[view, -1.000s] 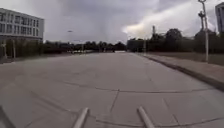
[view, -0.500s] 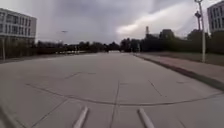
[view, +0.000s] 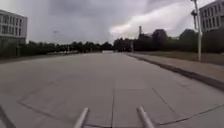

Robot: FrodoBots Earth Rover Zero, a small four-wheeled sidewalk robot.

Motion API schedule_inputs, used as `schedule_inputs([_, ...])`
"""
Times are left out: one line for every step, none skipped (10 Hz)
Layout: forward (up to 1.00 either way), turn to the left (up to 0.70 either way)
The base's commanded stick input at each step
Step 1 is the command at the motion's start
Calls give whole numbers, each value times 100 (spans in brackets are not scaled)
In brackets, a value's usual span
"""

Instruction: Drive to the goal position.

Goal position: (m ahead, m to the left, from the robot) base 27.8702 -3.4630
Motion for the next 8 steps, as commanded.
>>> schedule_inputs([100, 0])
schedule_inputs([100, 0])
schedule_inputs([100, 0])
schedule_inputs([100, 0])
schedule_inputs([100, 0])
schedule_inputs([100, 0])
schedule_inputs([100, 0])
schedule_inputs([100, 0])
